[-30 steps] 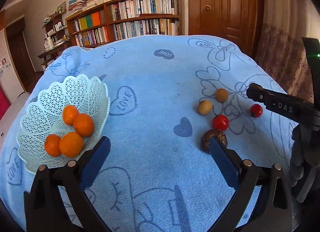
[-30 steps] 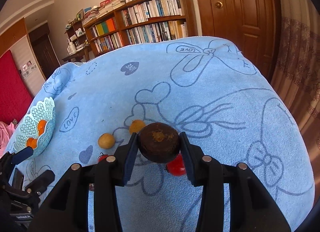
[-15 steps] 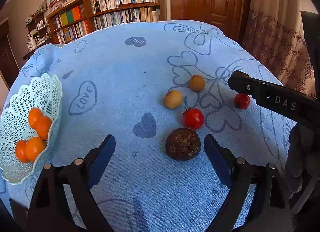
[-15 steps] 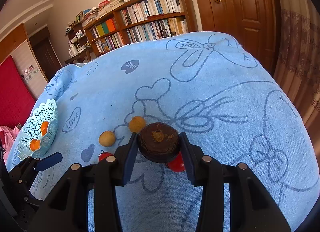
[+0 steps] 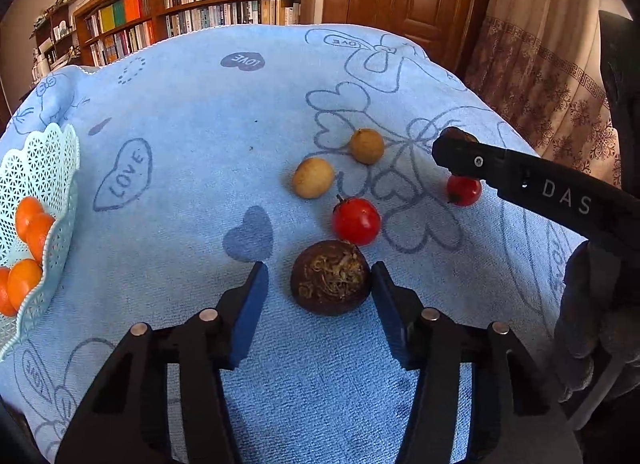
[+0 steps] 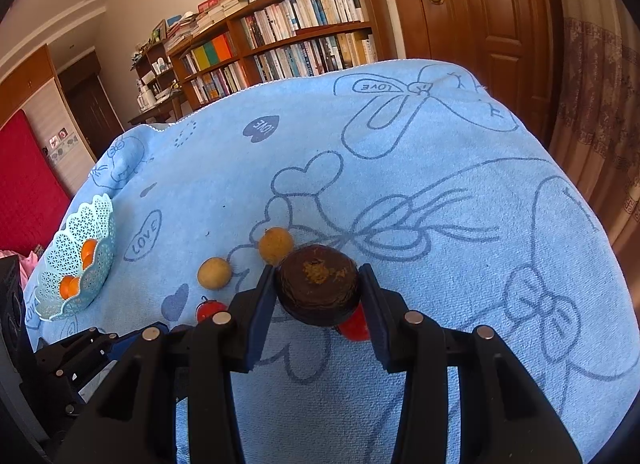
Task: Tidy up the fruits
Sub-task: 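Grasp the wrinkled brown passion fruit with the left tool while the right tool holds its fruit, then drop the passion fruit into the mint basket by opening the left tool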
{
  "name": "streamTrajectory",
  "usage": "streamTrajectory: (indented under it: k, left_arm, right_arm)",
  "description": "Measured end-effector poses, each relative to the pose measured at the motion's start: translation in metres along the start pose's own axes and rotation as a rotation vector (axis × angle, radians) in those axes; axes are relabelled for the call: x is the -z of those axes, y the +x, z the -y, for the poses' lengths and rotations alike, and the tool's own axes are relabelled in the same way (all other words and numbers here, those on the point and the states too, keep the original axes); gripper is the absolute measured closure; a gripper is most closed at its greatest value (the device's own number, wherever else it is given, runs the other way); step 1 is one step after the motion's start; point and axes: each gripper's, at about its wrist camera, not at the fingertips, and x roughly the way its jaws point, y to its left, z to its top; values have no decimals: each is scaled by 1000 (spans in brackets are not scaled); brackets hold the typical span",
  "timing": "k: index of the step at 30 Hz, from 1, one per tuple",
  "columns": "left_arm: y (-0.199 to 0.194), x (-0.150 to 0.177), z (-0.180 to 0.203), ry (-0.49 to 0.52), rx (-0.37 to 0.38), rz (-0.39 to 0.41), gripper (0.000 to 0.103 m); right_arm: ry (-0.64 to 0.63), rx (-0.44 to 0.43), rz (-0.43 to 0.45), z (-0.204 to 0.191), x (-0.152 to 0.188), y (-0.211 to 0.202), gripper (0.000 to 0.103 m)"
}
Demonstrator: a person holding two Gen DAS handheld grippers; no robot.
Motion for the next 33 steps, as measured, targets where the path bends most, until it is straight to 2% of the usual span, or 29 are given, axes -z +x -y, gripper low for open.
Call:
streamTrajectory:
  k: [2, 20, 27, 33]
  left_arm:
    - [-2, 0, 0, -11, 19, 5, 61]
    - [-44, 4, -18, -43, -152, 125, 61]
    - [-68, 8, -51, -124, -220, 191, 61]
    - [-94, 6, -96, -206, -306, 249, 61]
  right_arm:
    - [0, 0, -2, 0, 1, 1, 61]
    - [-9, 2, 1, 0, 3, 0, 61]
    - [-43, 10, 15, -10, 6, -2, 61]
    - [-63, -13, 20, -16, 9, -4, 61]
